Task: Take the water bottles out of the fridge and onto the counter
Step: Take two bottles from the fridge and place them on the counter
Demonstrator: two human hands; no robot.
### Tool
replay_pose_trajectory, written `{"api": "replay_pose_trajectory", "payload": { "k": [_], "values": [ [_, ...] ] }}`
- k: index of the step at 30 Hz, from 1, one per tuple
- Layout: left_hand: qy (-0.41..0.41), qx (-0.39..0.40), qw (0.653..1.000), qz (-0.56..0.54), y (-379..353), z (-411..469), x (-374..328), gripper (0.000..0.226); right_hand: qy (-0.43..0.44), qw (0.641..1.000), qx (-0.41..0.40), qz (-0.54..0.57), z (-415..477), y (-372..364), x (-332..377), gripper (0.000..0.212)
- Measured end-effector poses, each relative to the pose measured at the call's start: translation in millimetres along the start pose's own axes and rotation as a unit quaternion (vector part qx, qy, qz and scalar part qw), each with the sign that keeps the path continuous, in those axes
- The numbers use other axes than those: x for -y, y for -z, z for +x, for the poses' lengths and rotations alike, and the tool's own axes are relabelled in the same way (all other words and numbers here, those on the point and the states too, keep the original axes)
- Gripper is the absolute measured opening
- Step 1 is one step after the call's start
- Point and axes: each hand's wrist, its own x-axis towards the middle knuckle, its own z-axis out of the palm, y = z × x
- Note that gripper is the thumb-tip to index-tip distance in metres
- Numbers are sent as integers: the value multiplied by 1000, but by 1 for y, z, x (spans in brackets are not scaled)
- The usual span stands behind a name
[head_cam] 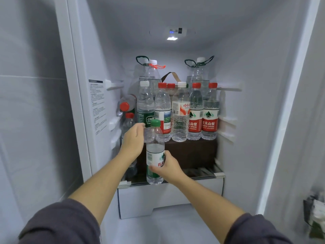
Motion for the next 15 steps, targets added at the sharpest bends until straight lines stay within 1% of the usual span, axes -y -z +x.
{"api": "replay_pose_trajectory", "payload": {
  "k": [1, 2, 4, 6, 9, 12, 15],
  "values": [
    [10, -6, 999, 30, -1, -4, 9, 38, 0, 1000, -5, -3, 0, 0, 0, 52],
    [12, 11, 997, 74, -3, -9, 17, 39, 0, 1000, -11, -7, -1, 1, 1, 51],
    [8, 73, 985, 158, -8, -18, 31, 43, -2, 1000, -22, -12, -3, 5, 0, 52],
    [3, 99, 973, 208, -11, -25, 41, 53, -10, 1000, -23, -7, -6, 14, -3, 55],
    [-13, 86, 964, 250, -12, -28, 48, 63, -31, 999, -38, -4, -12, 39, -11, 58],
    [-9, 75, 961, 266, -15, -28, 45, 63, -60, 991, -115, -14, -17, 70, -23, 57],
    [-7, 67, 957, 283, -16, -27, 42, 62, -100, 975, -185, -67, -18, 100, -35, 57]
  ]
}}
